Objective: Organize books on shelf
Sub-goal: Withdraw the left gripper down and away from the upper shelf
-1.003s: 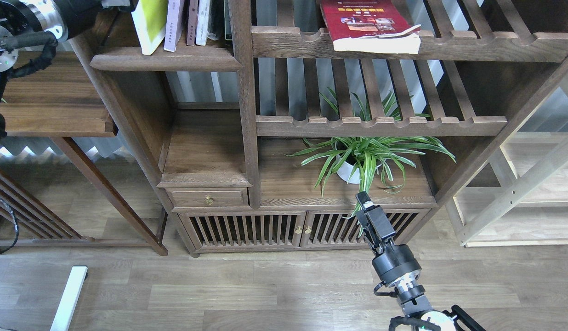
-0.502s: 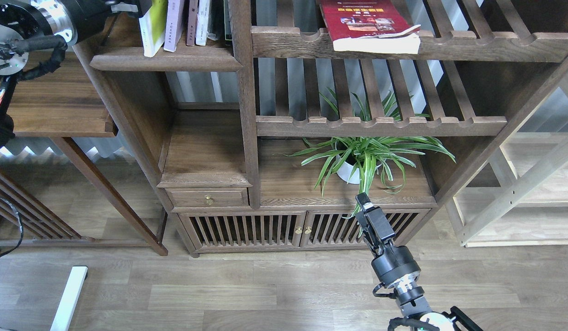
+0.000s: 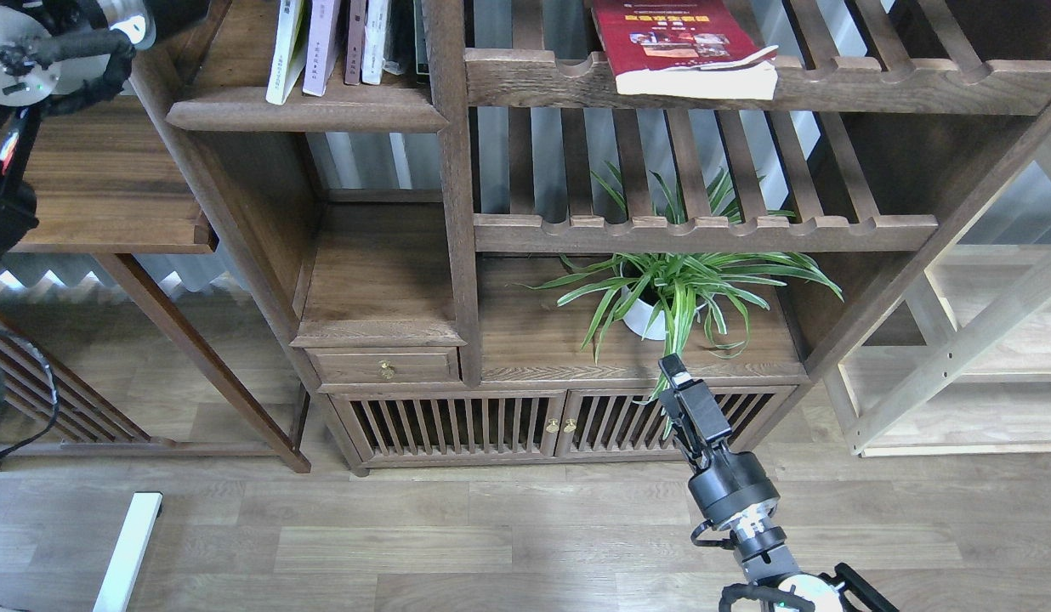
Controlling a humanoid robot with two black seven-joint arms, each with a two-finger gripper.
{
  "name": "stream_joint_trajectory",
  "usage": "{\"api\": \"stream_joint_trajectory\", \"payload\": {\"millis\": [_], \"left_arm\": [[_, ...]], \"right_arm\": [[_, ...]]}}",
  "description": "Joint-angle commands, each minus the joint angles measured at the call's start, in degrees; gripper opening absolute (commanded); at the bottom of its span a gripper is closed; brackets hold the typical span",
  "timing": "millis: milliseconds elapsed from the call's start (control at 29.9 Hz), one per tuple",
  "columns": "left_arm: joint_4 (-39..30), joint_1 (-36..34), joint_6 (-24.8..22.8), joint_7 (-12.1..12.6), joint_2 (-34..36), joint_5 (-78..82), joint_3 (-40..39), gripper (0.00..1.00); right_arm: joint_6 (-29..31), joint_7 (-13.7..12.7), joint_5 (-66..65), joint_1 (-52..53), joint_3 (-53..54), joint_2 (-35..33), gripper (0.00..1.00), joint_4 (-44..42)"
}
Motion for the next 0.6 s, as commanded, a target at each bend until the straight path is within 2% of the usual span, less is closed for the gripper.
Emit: {"api": "stream_joint_trajectory", "payload": {"millis": [0,568], "left_arm": [[0.0,-1.9,0.1,0.0,-0.4,0.0,-0.1,0.63],[-1.7,-5.9,0.3,0.0,-0.1,-0.1,-2.4,0.63]], "right_arm": [[0.0,0.0,0.1,0.1,0.0,0.0,0.99,-0.1],[0.0,-0.1,0.1,0.8,0.0,-0.1,0.99,-0.5]]}}
